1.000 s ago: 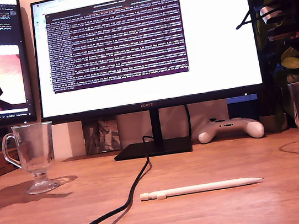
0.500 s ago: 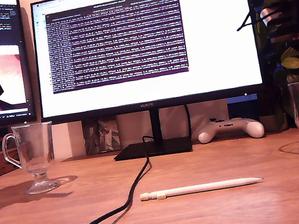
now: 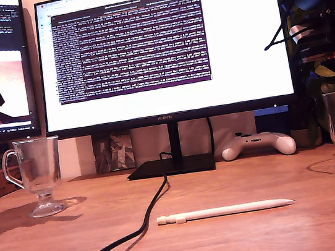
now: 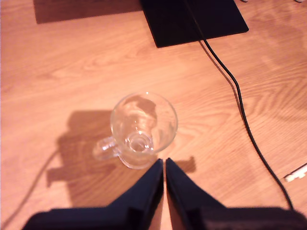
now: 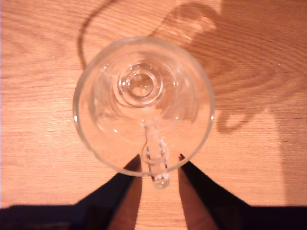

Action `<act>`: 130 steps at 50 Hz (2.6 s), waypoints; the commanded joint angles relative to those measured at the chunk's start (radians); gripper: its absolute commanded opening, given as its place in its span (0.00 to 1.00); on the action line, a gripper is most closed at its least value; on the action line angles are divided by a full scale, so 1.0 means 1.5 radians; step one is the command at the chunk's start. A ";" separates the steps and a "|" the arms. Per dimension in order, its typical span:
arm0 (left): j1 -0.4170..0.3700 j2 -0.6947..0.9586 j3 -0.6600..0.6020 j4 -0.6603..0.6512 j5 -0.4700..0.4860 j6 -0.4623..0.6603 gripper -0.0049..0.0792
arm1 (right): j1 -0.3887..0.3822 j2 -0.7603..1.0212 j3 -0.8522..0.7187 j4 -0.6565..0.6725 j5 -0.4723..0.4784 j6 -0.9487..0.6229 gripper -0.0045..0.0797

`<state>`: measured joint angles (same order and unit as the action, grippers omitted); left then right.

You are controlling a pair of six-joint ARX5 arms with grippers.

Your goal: Pick the small glass cups in front of you with each of your hands, and place them behind the white pen

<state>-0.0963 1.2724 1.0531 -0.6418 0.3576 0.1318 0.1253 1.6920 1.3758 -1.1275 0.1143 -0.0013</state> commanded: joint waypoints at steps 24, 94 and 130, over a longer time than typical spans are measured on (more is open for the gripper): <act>0.012 0.008 0.102 -0.107 -0.072 0.170 0.03 | -0.002 0.005 0.004 0.011 0.001 -0.017 0.04; 0.016 0.346 0.373 -0.360 -0.111 0.721 0.05 | -0.002 0.005 0.004 0.077 -0.020 -0.017 0.04; -0.028 0.382 0.373 -0.340 -0.174 0.714 0.31 | -0.002 0.005 0.004 0.091 -0.043 -0.017 0.04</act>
<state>-0.1379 1.7988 1.6249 -1.1492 0.0963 1.2068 0.1246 1.6924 1.3758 -1.0016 0.0517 -0.0246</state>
